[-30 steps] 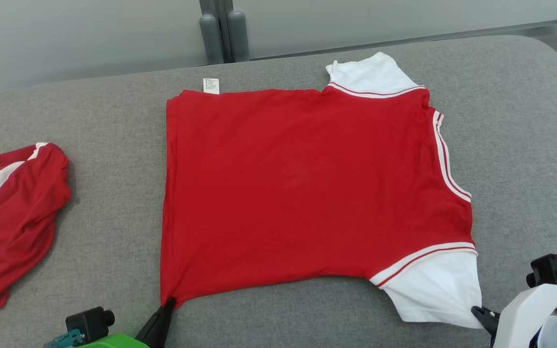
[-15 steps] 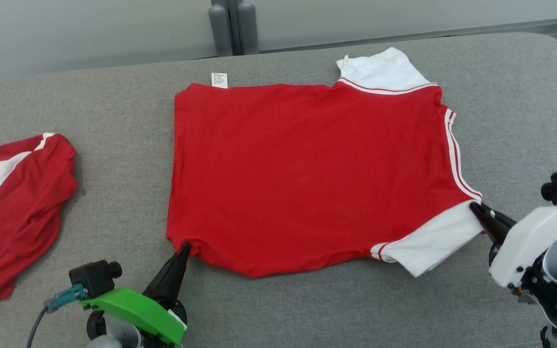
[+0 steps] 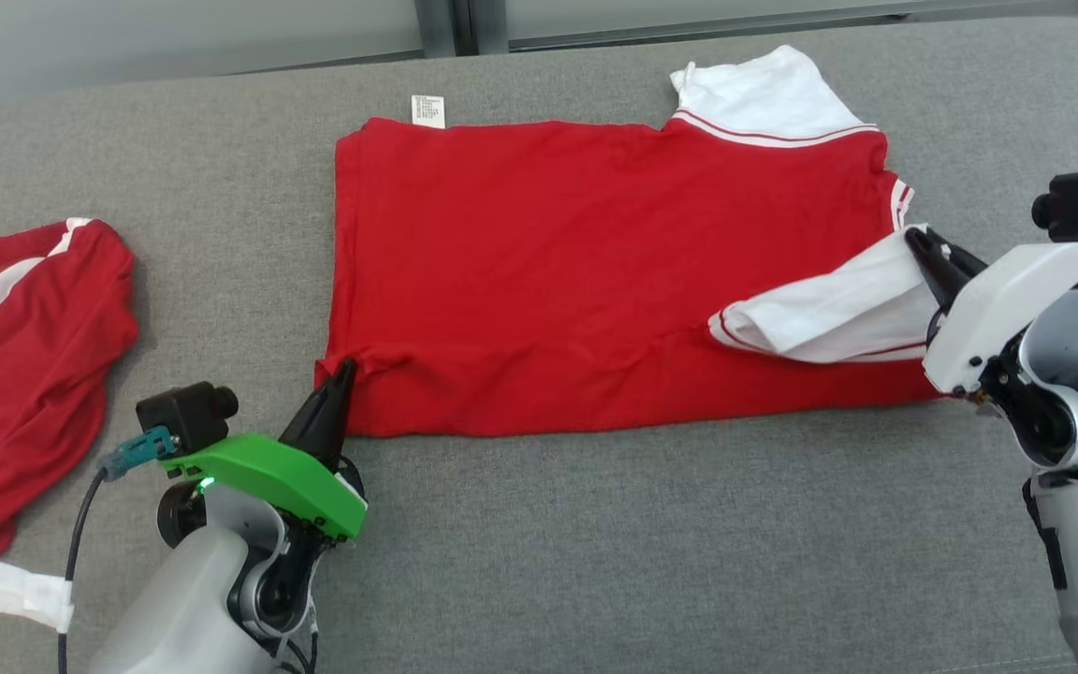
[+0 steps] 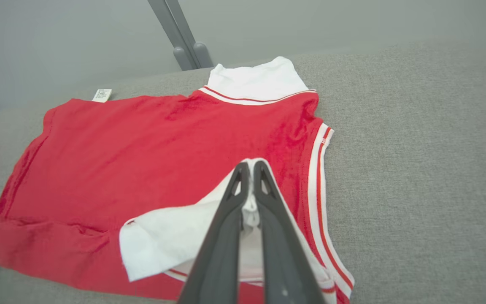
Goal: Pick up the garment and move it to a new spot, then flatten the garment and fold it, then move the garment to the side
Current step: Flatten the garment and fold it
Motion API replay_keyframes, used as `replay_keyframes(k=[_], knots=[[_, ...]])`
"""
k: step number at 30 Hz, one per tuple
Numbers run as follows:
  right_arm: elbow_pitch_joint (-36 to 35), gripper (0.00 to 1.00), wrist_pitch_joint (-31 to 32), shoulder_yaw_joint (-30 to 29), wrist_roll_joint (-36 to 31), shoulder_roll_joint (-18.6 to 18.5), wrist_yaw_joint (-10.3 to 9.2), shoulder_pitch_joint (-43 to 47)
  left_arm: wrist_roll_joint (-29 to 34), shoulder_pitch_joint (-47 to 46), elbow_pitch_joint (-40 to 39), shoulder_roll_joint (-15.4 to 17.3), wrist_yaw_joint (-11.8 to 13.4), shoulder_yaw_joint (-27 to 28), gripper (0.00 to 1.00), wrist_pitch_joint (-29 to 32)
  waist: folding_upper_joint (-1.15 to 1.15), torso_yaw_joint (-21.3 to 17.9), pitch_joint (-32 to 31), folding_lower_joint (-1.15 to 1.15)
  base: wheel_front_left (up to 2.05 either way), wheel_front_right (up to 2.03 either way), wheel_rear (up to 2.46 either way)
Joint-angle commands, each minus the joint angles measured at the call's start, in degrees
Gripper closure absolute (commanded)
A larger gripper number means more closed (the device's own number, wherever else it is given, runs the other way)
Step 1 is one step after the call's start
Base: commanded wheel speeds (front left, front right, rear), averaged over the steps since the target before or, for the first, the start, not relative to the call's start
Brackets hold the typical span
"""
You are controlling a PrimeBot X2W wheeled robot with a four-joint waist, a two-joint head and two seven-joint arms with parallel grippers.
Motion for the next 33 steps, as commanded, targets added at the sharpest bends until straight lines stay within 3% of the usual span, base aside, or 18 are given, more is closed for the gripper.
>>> replay_keyframes(k=[1, 16, 17, 18, 27, 33], knots=[[1.3, 1.0, -1.7, 0.8, -0.3, -0.4, 0.0, -1.5, 0.4, -1.7, 1.1, -0.4, 0.1, 0.2, 1.0, -0.6, 0.0, 0.3, 1.0, 0.0, 0.0, 0.0, 0.0], [12.0, 1.0, -14.4, 5.3, -0.8, -2.7, 0.0, -9.1, 2.2, -7.7, 9.6, -3.4, -1.4, 0.4, 0.99, -4.5, 0.0, 0.8, 2.3, 0.0, 0.0, 0.0, 0.0], [12.8, 0.72, -15.2, 5.2, -0.6, -2.6, 0.0, -9.3, 2.6, -7.9, 10.0, -3.5, -1.4, 0.3, 0.56, -4.8, 0.0, 0.9, 2.3, 0.0, 0.0, 0.0, 0.0], [13.5, 0.0, -16.3, 5.0, -0.5, -2.3, 0.0, -9.5, 2.9, -8.1, 10.4, -3.6, -1.5, 0.1, 0.0, -4.9, 0.0, 0.9, 2.3, 0.0, 0.0, 0.0, 0.0], [15.1, 0.0, -23.0, 5.9, 1.9, -1.3, -0.01, -9.4, 6.2, -7.6, 12.5, -3.3, -0.9, 0.2, 0.0, -6.4, 0.0, 0.5, 0.7, 0.0, 0.0, 0.0, 0.0], [16.6, 0.0, -16.7, 3.7, -0.2, -1.4, -0.01, -4.1, 12.3, -4.7, 11.2, -2.7, 3.1, 0.2, 0.0, -6.8, 0.0, -0.1, -0.5, 0.0, 0.0, 0.0, 0.0]])
